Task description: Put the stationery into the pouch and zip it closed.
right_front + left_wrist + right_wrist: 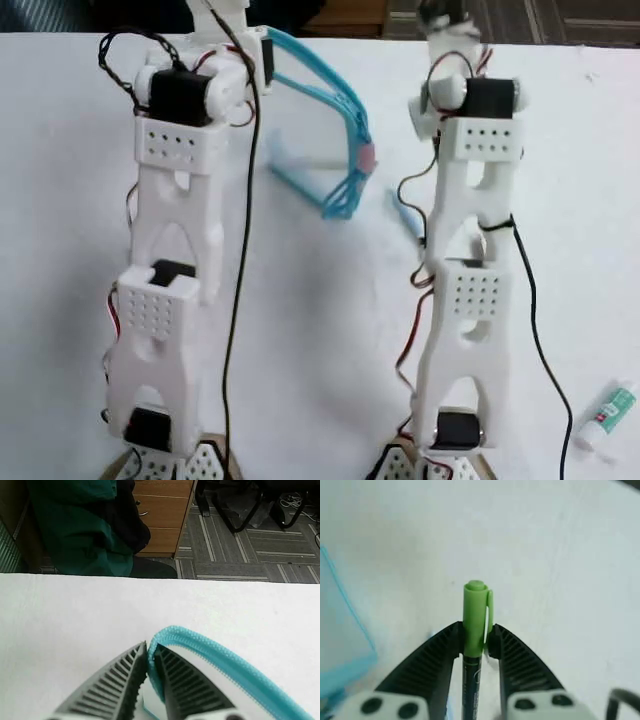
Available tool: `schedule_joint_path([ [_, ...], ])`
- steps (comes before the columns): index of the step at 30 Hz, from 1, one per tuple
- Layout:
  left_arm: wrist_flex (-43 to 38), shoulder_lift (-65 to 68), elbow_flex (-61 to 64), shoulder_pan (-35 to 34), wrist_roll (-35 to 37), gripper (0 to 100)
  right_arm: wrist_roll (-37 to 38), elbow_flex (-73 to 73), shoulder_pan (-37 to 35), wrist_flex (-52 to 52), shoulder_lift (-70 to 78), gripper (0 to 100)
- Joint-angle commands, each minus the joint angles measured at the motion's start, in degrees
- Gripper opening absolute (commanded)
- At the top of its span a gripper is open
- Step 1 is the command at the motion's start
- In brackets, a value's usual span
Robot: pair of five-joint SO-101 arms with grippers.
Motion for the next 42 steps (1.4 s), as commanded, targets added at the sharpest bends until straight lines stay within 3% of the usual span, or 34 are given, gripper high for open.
schedule_joint_path([
  [1, 0.00, 2.15, 0.09, 0.22, 0.62, 2, -6.42, -4.57, -3.65, -3.21, -9.27, 1.7],
  [7, 0.09, 2.07, 0.09, 0.22, 0.62, 2, -13.98, -4.48, -9.19, -16.57, -20.88, 1.7],
  [13, 0.09, 2.07, 0.09, 0.22, 0.62, 2, -14.51, -4.40, -12.88, -25.63, -28.53, 1.7],
  [23, 0.09, 2.07, 0.18, 0.31, 0.62, 2, -14.68, -2.64, -20.26, -36.18, -24.92, 1.7],
  [27, 0.09, 2.07, 0.09, 0.13, 0.62, 2, -18.02, -2.90, -20.00, -35.82, -20.44, 1.7],
  [32, 0.00, 2.07, 0.09, -0.04, 0.62, 2, -23.30, -2.73, -18.51, -28.09, -17.98, 1.7],
  [42, 0.00, 1.89, 0.09, -0.13, 0.62, 2, -23.65, -2.81, -16.84, -18.42, -16.22, 1.7],
])
